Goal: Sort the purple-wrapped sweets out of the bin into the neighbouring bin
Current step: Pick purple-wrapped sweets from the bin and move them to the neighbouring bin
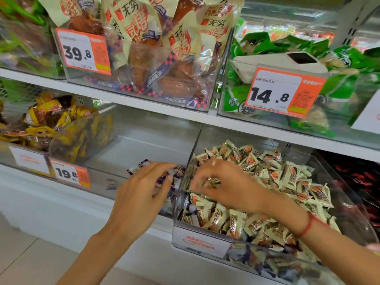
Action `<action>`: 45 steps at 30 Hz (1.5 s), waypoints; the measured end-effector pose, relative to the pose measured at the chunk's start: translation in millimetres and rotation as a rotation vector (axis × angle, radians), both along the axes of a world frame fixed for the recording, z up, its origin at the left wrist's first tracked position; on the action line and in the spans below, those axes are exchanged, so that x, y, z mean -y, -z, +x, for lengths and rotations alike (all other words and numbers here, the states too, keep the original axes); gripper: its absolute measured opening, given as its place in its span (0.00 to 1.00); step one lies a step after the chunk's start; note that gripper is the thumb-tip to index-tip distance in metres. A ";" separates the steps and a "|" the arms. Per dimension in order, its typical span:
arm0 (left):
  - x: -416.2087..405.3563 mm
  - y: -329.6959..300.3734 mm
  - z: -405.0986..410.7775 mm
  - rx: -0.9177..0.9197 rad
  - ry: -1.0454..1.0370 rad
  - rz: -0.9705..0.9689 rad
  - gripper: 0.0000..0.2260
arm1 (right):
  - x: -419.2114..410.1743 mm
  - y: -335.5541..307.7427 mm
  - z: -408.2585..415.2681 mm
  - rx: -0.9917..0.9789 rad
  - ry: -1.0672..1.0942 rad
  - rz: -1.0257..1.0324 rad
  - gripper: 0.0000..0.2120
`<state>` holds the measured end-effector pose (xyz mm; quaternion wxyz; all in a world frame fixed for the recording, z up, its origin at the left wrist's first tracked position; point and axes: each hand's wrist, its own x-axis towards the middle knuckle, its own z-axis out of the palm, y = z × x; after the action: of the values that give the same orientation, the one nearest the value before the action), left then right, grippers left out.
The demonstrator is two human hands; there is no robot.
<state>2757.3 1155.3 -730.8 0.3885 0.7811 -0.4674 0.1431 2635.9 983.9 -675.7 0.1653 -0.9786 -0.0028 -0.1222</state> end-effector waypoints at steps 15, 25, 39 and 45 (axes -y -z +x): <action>9.7 3.5 -40.9 0.066 0.155 -0.039 0.19 | 6.0 25.2 -18.7 -0.057 0.028 0.573 0.13; 19.3 -11.2 -48.2 -0.315 0.110 -0.447 0.11 | 8.0 20.5 -19.4 -0.113 0.213 0.616 0.10; 16.2 -12.2 -38.3 -0.342 0.068 -0.369 0.08 | 49.9 14.9 -2.1 0.272 0.333 -0.183 0.14; 8.6 -6.5 -30.0 -0.401 0.101 -0.236 0.09 | 53.7 16.8 10.7 0.165 0.336 -0.336 0.13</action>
<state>2727.3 1146.7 -724.3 0.5688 0.7187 -0.3994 0.0191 2646.6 930.2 -692.5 -0.0233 -0.9658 0.1262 -0.2254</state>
